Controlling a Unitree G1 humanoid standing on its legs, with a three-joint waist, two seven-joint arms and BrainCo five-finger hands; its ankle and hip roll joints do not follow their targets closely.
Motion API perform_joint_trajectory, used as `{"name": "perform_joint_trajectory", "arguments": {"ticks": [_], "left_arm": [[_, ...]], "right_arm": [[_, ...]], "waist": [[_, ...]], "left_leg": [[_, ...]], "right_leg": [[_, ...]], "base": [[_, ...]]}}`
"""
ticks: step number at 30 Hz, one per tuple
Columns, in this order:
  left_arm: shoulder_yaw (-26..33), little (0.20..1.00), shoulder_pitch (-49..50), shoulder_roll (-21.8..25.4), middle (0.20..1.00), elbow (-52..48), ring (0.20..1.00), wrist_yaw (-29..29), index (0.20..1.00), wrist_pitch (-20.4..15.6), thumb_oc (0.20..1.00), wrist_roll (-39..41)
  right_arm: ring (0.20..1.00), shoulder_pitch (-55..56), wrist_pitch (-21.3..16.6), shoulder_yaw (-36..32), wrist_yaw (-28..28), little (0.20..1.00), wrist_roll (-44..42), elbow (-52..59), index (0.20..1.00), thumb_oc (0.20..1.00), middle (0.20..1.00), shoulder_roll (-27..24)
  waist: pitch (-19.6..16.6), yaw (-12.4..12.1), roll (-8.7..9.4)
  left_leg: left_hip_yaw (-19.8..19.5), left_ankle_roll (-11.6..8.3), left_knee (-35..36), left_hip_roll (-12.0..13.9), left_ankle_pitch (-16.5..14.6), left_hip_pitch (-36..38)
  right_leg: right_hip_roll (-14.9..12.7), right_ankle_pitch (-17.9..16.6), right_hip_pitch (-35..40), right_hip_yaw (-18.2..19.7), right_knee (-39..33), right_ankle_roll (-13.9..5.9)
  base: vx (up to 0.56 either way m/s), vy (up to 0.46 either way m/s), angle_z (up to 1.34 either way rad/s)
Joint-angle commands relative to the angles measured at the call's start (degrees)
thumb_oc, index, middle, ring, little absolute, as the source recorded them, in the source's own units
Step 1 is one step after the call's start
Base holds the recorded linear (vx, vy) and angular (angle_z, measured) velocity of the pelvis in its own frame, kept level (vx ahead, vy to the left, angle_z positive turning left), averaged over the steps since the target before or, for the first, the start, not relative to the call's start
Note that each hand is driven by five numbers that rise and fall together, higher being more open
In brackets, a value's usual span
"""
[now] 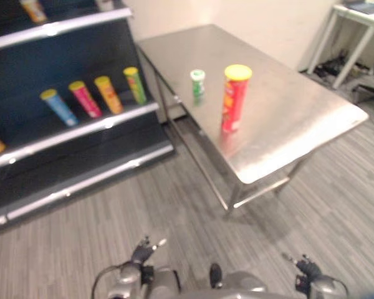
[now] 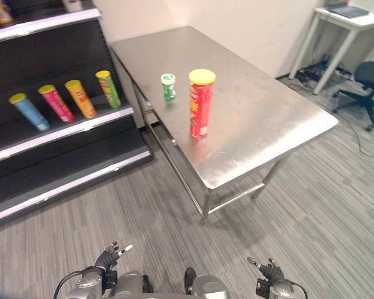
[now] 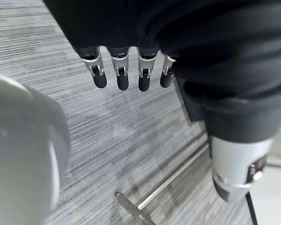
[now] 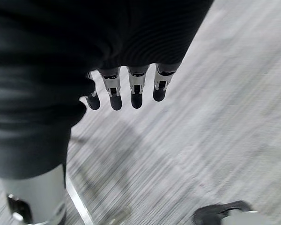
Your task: Put the goods on the table back onto the shelves and tidy them up.
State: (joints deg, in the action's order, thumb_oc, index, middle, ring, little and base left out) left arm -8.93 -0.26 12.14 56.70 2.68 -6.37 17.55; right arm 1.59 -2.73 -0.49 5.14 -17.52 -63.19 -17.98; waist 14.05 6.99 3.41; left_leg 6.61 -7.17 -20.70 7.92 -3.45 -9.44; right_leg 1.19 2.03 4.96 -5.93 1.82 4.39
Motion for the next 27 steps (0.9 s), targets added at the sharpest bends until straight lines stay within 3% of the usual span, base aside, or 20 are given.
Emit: {"name": "perform_joint_trajectory", "arguments": {"ticks": [1, 3, 4, 9, 15, 17, 19, 20, 22, 26, 27], "left_arm": [[0.1, 1.0, -0.6, 0.9, 1.0, -1.8, 1.0, 0.9, 1.0, -2.5, 1.0, 0.4], [0.0, 1.0, -0.7, 0.6, 1.0, -1.1, 1.0, 0.9, 1.0, -2.8, 1.0, 0.2], [0.2, 1.0, -0.7, 1.0, 1.0, -1.4, 1.0, 0.9, 1.0, -2.8, 1.0, 0.0], [1.8, 1.0, -1.1, 2.4, 1.0, -2.0, 1.0, 1.4, 1.0, -3.4, 1.0, -0.1], [4.3, 1.0, -2.0, 2.8, 1.0, -2.3, 1.0, 2.1, 1.0, -3.6, 1.0, -1.2], [4.8, 1.0, -2.1, 2.6, 1.0, -2.3, 1.0, 2.2, 1.0, -3.5, 1.0, -1.2], [4.5, 1.0, -1.8, 2.8, 1.0, -2.5, 1.0, 1.6, 1.0, -3.2, 1.0, -1.7], [4.8, 1.0, -1.5, 2.8, 1.0, -2.7, 1.0, 1.6, 1.0, -3.2, 1.0, -1.7], [4.7, 1.0, -0.9, 2.7, 1.0, -3.0, 1.0, 1.2, 1.0, -3.3, 1.0, -1.7], [4.1, 1.0, 0.7, 3.2, 1.0, -2.2, 1.0, 0.1, 1.0, -3.6, 1.0, -2.2], [4.2, 1.0, 0.7, 3.1, 1.0, -2.2, 1.0, 0.1, 1.0, -3.6, 1.0, -2.2]], "right_arm": [[1.0, 0.5, -1.2, -1.0, 1.6, 1.0, -1.9, 3.0, 1.0, 1.0, 1.0, -3.1], [1.0, 0.8, -1.6, -2.4, 1.9, 1.0, -2.6, 3.8, 1.0, 1.0, 1.0, -2.7], [1.0, 0.7, -1.9, -4.4, 2.7, 1.0, -3.4, 6.3, 1.0, 1.0, 1.0, -2.8], [1.0, 0.6, -3.6, -9.1, 5.1, 1.0, -5.6, 15.6, 1.0, 1.0, 1.0, -3.5], [1.0, 1.4, -4.7, -18.9, 12.0, 1.0, 1.4, 29.7, 1.0, 1.0, 1.0, -11.4], [1.0, 2.0, -4.8, -22.8, 14.4, 1.0, 3.4, 33.8, 1.0, 1.0, 1.0, -14.0], [1.0, 3.0, -6.5, -30.2, 17.5, 1.0, 4.8, 39.6, 1.0, 1.0, 1.0, -19.3], [1.0, 2.3, -7.0, -31.7, 18.0, 1.0, 4.6, 40.2, 1.0, 1.0, 1.0, -21.0], [1.0, 2.5, -7.8, -33.0, 17.3, 1.0, 4.7, 43.6, 1.0, 1.0, 1.0, -22.7], [1.0, -3.5, -13.6, -33.8, 13.0, 1.0, 0.0, 54.0, 1.0, 1.0, 1.0, -33.1], [1.0, -3.6, -13.6, -33.7, 13.0, 1.0, -0.1, 53.9, 1.0, 1.0, 1.0, -33.2]], "waist": [[-0.4, -0.9, -1.6], [-0.9, 0.1, -2.16], [-1.7, 0.8, -2.64], [-2.6, 1.2, -2.5], [-2.4, 2.1, -2.54], [-1.9, 2.7, -2.57], [-1.5, 3.8, -2.91], [-1.6, 3.8, -2.83], [-1.6, 4.0, -2.61], [-2.9, 2.3, -1.07], [-3.0, 2.4, -1.17]], "left_leg": [[-5.0, -0.42, 9.8, -1.8, -0.8, 5.0], [-5.4, -0.72, 11.6, -2.3, -0.7, 6.8], [-4.1, 0.21, 13.0, -3.0, -1.5, 8.2], [-0.3, 2.33, 14.6, -4.4, -3.0, 9.8], [2.2, 5.08, 14.3, -6.8, -5.6, 10.8], [1.9, 5.25, 14.7, -7.1, -6.0, 11.4], [1.3, 5.18, 16.1, -6.4, -5.9, 12.1], [1.2, 5.05, 15.6, -6.3, -6.0, 11.7], [1.1, 4.84, 15.5, -6.0, -5.9, 11.6], [1.1, 3.26, 15.7, -4.3, -5.0, 12.1], [1.0, 3.23, 15.9, -4.2, -5.4, 12.3]], "right_leg": [[-4.7, 10.6, 4.3, 4.7, 1.2, -9.18], [-5.7, 10.2, 4.0, 5.1, 1.7, -9.92], [-7.5, 9.4, 3.1, 6.2, 1.9, -11.12], [-10.7, 7.0, 1.0, 8.6, 2.6, -13.8], [-14.3, 3.2, -2.4, 10.5, 7.9, -16.93], [-14.6, 1.7, -3.5, 11.1, 9.5, -17.2], [-12.0, 3.0, -6.6, 10.1, 7.4, -16.14], [-12.0, 2.8, -6.4, 10.3, 6.5, -16.74], [-11.4, 3.2, -6.4, 10.2, 5.7, -16.58], [-10.7, 3.4, -4.1, 7.9, 1.3, -15.79], [-10.7, 3.7, -3.9, 7.8, 1.1, -15.83]], "base": [[0.23, 0.181, -0.23], [0.24, 0.256, -0.42], [0.18, 0.257, -0.27], [0.13, 0.215, -0.44], [0.09, 0.178, -0.22], [0.04, 0.081, -0.15], [0.03, 0.002, 0.01], [0.01, -0.069, 0.04], [0.02, -0.053, 0.08], [0.04, -0.118, 0.01], [0.05, -0.161, 0.13]]}}
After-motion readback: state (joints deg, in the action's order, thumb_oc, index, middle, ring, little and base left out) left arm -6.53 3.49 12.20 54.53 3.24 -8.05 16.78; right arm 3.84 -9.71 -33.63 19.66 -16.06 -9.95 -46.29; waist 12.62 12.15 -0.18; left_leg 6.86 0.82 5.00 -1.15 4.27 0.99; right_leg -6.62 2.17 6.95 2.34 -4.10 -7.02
